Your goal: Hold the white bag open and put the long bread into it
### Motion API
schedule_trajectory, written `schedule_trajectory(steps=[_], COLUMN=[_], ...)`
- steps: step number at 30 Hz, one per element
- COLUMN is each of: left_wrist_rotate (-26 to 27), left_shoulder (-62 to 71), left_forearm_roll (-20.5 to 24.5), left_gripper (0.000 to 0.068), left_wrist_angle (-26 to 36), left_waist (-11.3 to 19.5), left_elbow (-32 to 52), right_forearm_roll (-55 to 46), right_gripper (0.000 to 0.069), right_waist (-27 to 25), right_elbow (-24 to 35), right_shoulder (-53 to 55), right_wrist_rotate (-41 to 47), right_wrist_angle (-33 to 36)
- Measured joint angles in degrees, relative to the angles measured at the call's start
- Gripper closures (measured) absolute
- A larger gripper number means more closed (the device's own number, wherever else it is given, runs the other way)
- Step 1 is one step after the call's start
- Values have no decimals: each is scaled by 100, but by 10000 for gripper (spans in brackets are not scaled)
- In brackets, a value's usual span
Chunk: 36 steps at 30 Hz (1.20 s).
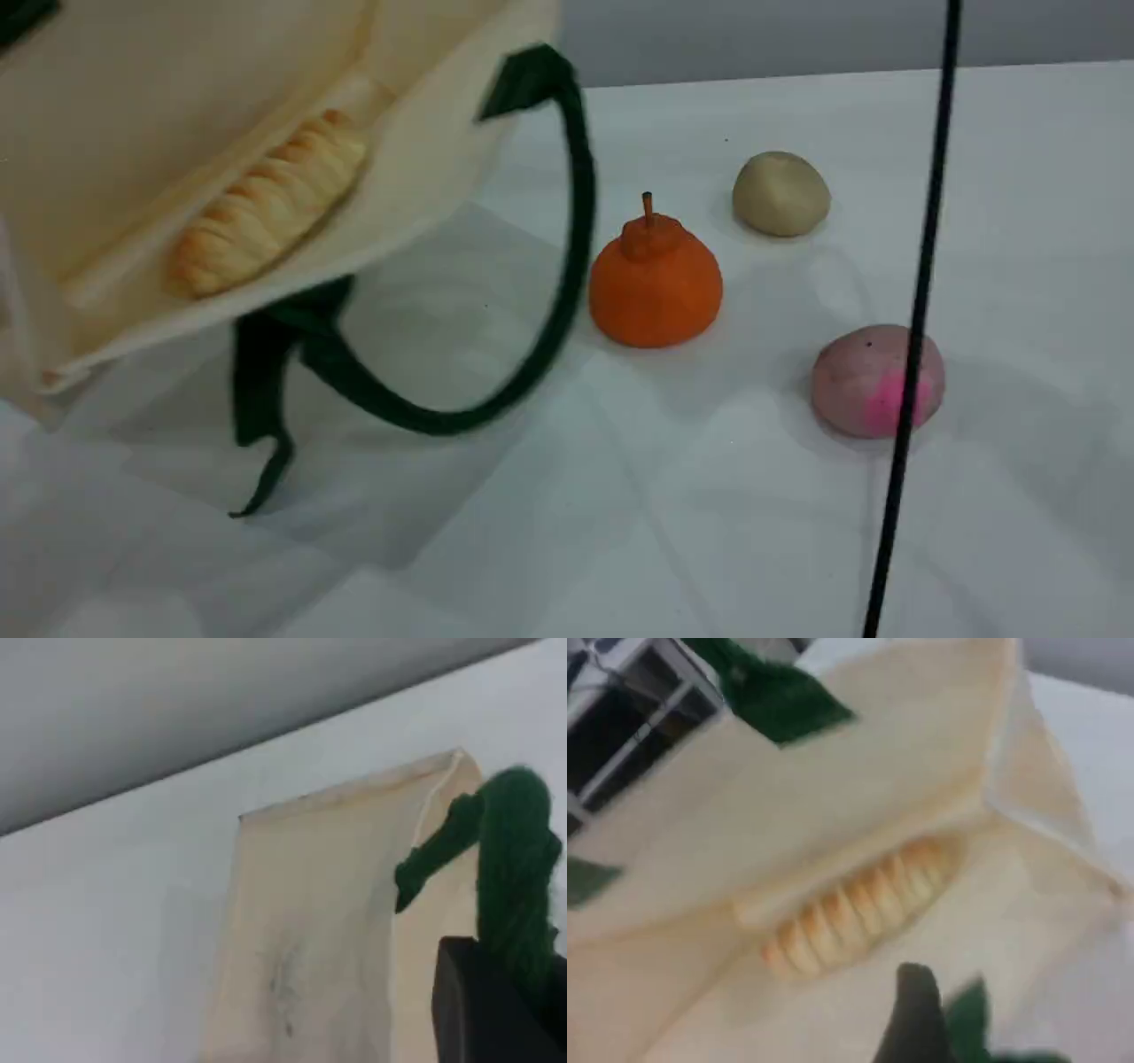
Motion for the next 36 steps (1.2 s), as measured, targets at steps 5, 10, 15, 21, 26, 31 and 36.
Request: schedule_trajectory(steps=[5, 10, 15, 21, 26, 31, 36], left_wrist_rotate=[-229, -235, -378, -413, -530, -530, -519], left_shoulder=[-239, -296, -269, -187, 15, 370, 798], left_forearm_roll=[497, 577, 752, 729, 376, -2, -63], left_gripper=[592, 592, 592, 592, 592, 592, 592], left_wrist_angle=[127, 138, -72, -609, -1223, -1521, -1531], left_waist=[258, 648, 648, 643, 629, 629, 629], left_elbow=[10, 139, 432, 1256, 1924, 2079, 2079], right_forearm_roll=[-179, -355, -724, -1045, -1107, -1111, -1106], right_gripper=[181, 190, 196, 197, 197, 197, 197], right_waist=[5, 5, 5, 5, 5, 5, 5], right_elbow=[0, 0, 0, 0, 0, 6, 6], right_shoulder=[-61, -316, -686, -1199, -1421, -1421, -1416], right_wrist_rotate=[98, 98, 189, 399, 399, 399, 399], right_wrist_angle=[16, 23, 36, 49, 49, 57, 69])
